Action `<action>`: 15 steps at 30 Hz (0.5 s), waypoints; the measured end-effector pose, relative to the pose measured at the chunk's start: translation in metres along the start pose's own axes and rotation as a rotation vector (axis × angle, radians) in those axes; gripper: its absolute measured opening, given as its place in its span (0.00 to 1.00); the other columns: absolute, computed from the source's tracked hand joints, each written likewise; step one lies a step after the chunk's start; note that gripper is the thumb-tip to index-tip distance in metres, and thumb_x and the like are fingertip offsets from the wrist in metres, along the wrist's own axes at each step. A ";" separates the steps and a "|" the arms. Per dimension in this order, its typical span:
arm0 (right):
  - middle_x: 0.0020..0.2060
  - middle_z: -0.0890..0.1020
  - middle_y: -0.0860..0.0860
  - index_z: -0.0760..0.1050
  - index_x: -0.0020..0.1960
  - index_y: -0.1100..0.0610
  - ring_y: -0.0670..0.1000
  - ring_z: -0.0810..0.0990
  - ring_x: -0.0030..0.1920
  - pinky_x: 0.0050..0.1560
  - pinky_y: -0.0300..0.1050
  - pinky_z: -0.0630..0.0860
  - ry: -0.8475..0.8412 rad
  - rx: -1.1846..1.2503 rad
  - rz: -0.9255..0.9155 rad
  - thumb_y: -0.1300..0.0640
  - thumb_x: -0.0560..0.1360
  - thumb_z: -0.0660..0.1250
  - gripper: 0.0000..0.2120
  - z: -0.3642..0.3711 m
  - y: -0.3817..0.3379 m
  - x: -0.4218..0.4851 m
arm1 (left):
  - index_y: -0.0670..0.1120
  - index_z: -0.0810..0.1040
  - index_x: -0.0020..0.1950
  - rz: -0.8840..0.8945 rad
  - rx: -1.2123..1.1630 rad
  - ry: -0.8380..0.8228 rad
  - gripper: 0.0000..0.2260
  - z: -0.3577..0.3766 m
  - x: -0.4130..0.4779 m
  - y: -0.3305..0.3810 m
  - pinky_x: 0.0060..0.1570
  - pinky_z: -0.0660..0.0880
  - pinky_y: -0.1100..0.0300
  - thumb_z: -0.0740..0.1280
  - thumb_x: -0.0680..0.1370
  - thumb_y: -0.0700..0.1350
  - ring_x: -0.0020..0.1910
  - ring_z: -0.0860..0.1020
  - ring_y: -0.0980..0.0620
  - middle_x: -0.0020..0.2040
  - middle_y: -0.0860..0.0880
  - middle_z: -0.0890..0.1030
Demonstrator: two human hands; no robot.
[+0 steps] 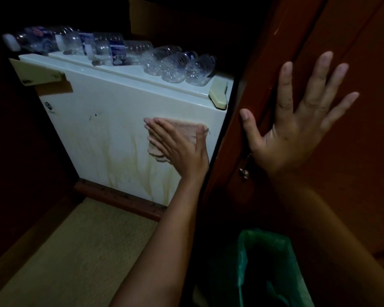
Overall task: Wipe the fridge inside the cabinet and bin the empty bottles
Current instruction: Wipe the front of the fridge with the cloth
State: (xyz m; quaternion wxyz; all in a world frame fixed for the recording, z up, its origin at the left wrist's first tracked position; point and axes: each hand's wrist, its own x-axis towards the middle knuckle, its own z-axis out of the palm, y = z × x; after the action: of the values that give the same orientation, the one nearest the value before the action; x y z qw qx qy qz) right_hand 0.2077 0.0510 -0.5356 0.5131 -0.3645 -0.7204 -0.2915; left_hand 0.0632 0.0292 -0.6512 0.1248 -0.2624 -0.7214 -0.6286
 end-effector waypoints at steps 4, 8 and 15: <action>0.77 0.65 0.70 0.61 0.80 0.53 0.73 0.60 0.77 0.74 0.79 0.49 -0.003 -0.013 0.005 0.32 0.79 0.63 0.38 -0.001 0.000 -0.001 | 0.33 0.41 0.81 0.104 0.047 -0.128 0.46 -0.001 -0.017 -0.024 0.79 0.38 0.36 0.49 0.82 0.69 0.82 0.37 0.38 0.82 0.32 0.40; 0.77 0.66 0.70 0.62 0.80 0.53 0.74 0.60 0.77 0.74 0.79 0.48 0.002 -0.004 0.009 0.31 0.79 0.63 0.38 0.000 -0.001 -0.001 | 0.41 0.29 0.80 0.582 0.290 -0.167 0.48 -0.009 0.034 -0.024 0.79 0.34 0.40 0.51 0.80 0.72 0.80 0.29 0.44 0.79 0.43 0.26; 0.77 0.64 0.70 0.60 0.81 0.52 0.73 0.59 0.78 0.75 0.78 0.47 -0.043 -0.012 0.020 0.31 0.79 0.63 0.38 -0.006 -0.003 -0.001 | 0.44 0.32 0.82 0.864 0.382 -0.186 0.39 -0.006 0.014 -0.076 0.79 0.34 0.40 0.49 0.85 0.64 0.82 0.33 0.45 0.82 0.45 0.29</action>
State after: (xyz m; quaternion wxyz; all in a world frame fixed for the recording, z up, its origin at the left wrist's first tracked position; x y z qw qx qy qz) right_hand 0.2088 0.0442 -0.5347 0.4984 -0.3810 -0.7256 -0.2827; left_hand 0.0101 0.0213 -0.7070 0.3557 -0.5657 -0.6568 -0.3494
